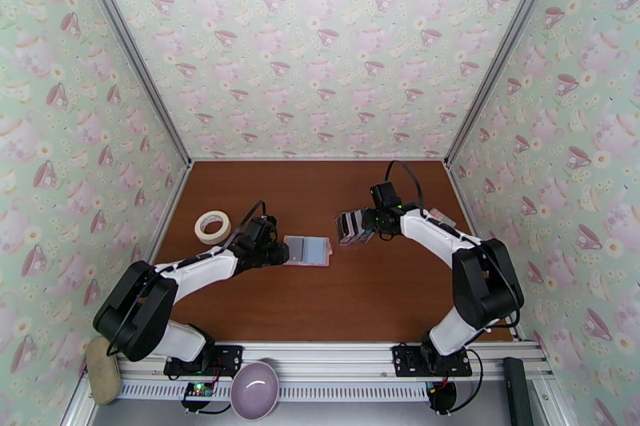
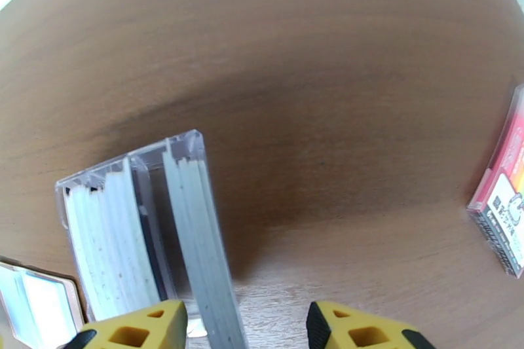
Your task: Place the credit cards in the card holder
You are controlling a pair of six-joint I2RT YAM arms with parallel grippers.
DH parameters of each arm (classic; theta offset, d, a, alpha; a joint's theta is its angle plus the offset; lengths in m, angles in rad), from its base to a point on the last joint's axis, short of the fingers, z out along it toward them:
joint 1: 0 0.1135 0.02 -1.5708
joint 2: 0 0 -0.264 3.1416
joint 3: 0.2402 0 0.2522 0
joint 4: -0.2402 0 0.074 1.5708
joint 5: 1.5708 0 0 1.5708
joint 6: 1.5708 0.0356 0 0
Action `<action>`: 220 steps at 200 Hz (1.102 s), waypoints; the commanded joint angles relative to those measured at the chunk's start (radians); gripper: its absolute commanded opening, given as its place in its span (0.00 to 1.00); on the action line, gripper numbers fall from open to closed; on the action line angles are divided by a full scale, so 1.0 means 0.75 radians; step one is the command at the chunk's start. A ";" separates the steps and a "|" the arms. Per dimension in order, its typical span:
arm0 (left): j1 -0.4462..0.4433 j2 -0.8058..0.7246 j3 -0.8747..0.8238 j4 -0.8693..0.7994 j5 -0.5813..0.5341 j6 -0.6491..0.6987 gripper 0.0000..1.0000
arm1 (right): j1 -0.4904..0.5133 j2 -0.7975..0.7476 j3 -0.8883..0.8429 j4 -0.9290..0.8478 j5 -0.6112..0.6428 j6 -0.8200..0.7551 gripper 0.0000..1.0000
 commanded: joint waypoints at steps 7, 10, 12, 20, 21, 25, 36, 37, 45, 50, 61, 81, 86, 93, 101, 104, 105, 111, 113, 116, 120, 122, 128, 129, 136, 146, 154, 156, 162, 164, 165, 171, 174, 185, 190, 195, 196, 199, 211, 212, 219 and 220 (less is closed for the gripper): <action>0.008 0.037 -0.010 0.030 0.042 0.020 0.44 | -0.008 0.029 -0.021 0.028 -0.036 -0.025 0.54; 0.008 0.039 -0.010 0.031 0.043 0.019 0.44 | -0.008 0.033 -0.020 0.029 -0.037 -0.026 0.54; 0.009 0.040 -0.010 0.031 0.044 0.018 0.44 | -0.008 0.035 -0.020 0.028 -0.038 -0.025 0.54; 0.010 0.045 -0.010 0.038 0.049 0.016 0.44 | -0.008 0.041 -0.020 0.028 -0.039 -0.029 0.54; 0.010 0.045 -0.010 0.038 0.050 0.016 0.44 | -0.008 0.041 -0.020 0.029 -0.039 -0.028 0.54; 0.009 0.046 -0.010 0.040 0.053 0.014 0.44 | -0.008 0.043 -0.020 0.030 -0.041 -0.029 0.54; 0.009 0.051 -0.011 0.047 0.057 0.011 0.44 | -0.009 0.051 -0.017 0.029 -0.034 -0.032 0.54; 0.009 0.051 -0.010 0.047 0.057 0.011 0.44 | -0.008 0.051 -0.018 0.028 -0.033 -0.032 0.54; 0.011 0.054 -0.009 0.049 0.057 0.010 0.44 | -0.009 0.051 -0.016 0.025 -0.025 -0.034 0.54; 0.009 0.055 -0.011 0.051 0.059 0.008 0.44 | -0.008 0.050 -0.017 0.025 -0.022 -0.035 0.53; 0.007 0.059 -0.011 0.055 0.061 0.006 0.44 | -0.008 0.043 -0.014 0.021 -0.007 -0.034 0.53; 0.010 0.061 -0.012 0.057 0.062 0.005 0.44 | -0.008 0.024 -0.010 0.008 0.028 -0.038 0.52; 0.009 0.060 -0.014 0.057 0.062 0.004 0.44 | -0.009 0.021 -0.006 0.005 0.036 -0.040 0.51; 0.006 0.061 -0.013 0.059 0.063 0.004 0.44 | -0.008 0.014 -0.003 0.000 0.044 -0.041 0.51; 0.009 0.062 -0.011 0.059 0.063 0.002 0.44 | -0.008 0.010 -0.001 -0.003 0.049 -0.041 0.50; 0.009 0.063 -0.011 0.059 0.065 0.002 0.44 | -0.008 0.004 -0.002 -0.006 0.051 -0.043 0.50; 0.009 0.064 -0.011 0.059 0.065 0.002 0.44 | -0.008 0.004 -0.001 -0.005 0.052 -0.043 0.50; 0.008 0.064 -0.009 0.060 0.065 0.002 0.44 | -0.008 -0.002 0.001 -0.009 0.056 -0.043 0.49; 0.009 0.065 -0.009 0.059 0.065 0.002 0.44 | -0.009 -0.004 0.002 -0.010 0.057 -0.045 0.49; 0.010 0.065 -0.008 0.060 0.067 0.000 0.44 | -0.008 -0.010 0.004 -0.013 0.059 -0.045 0.49; 0.010 0.064 -0.007 0.060 0.067 0.000 0.44 | -0.008 -0.014 0.004 -0.013 0.064 -0.046 0.48; 0.008 0.067 -0.007 0.059 0.068 0.000 0.44 | -0.008 -0.017 0.003 -0.015 0.067 -0.046 0.48; 0.008 0.066 -0.006 0.061 0.069 -0.002 0.44 | -0.008 -0.024 0.006 -0.017 0.072 -0.048 0.47; 0.008 0.066 -0.007 0.061 0.069 -0.002 0.44 | -0.008 -0.025 0.006 -0.019 0.073 -0.048 0.47; 0.008 0.069 -0.007 0.063 0.070 -0.002 0.44 | -0.009 -0.033 0.008 -0.023 0.080 -0.052 0.47; 0.008 0.070 -0.007 0.066 0.072 -0.004 0.44 | -0.008 -0.041 0.012 -0.031 0.086 -0.054 0.47; 0.006 0.072 -0.008 0.067 0.072 -0.005 0.44 | -0.008 -0.046 0.017 -0.036 0.091 -0.056 0.46; 0.008 0.071 -0.007 0.067 0.072 -0.005 0.44 | -0.008 -0.047 0.018 -0.038 0.092 -0.058 0.46; 0.009 0.072 -0.007 0.068 0.072 -0.006 0.44 | -0.008 -0.052 0.022 -0.043 0.096 -0.060 0.46; 0.009 0.072 -0.007 0.067 0.072 -0.006 0.44 | -0.009 -0.052 0.023 -0.043 0.095 -0.061 0.45; 0.009 0.073 -0.007 0.067 0.073 -0.006 0.44 | -0.008 -0.053 0.023 -0.044 0.096 -0.061 0.45; 0.009 0.073 -0.006 0.069 0.074 -0.006 0.44 | -0.008 -0.054 0.028 -0.046 0.097 -0.064 0.45; 0.008 0.072 -0.007 0.069 0.074 -0.006 0.44 | -0.009 -0.056 0.029 -0.048 0.097 -0.064 0.45; 0.009 0.075 -0.007 0.070 0.074 -0.006 0.44 | -0.008 -0.057 0.035 -0.054 0.097 -0.067 0.44; 0.009 0.075 -0.009 0.071 0.074 -0.008 0.44 | -0.008 -0.058 0.038 -0.054 0.096 -0.068 0.44; 0.009 0.075 -0.009 0.071 0.076 -0.008 0.44 | -0.008 -0.056 0.041 -0.058 0.095 -0.069 0.43; 0.009 0.075 -0.009 0.071 0.076 -0.008 0.44 | -0.008 -0.055 0.042 -0.057 0.095 -0.069 0.43; 0.010 0.075 -0.009 0.071 0.076 -0.008 0.44 | -0.008 -0.056 0.043 -0.057 0.095 -0.070 0.43; 0.009 0.074 -0.010 0.072 0.078 -0.010 0.44 | -0.008 -0.053 0.051 -0.064 0.093 -0.072 0.41; 0.009 0.075 -0.011 0.073 0.078 -0.009 0.44 | -0.008 -0.054 0.052 -0.064 0.092 -0.072 0.40; 0.009 0.074 -0.009 0.072 0.078 -0.010 0.44 | -0.008 -0.054 0.055 -0.066 0.089 -0.074 0.38; 0.009 0.074 -0.009 0.072 0.078 -0.010 0.44 | -0.008 -0.055 0.055 -0.065 0.089 -0.074 0.38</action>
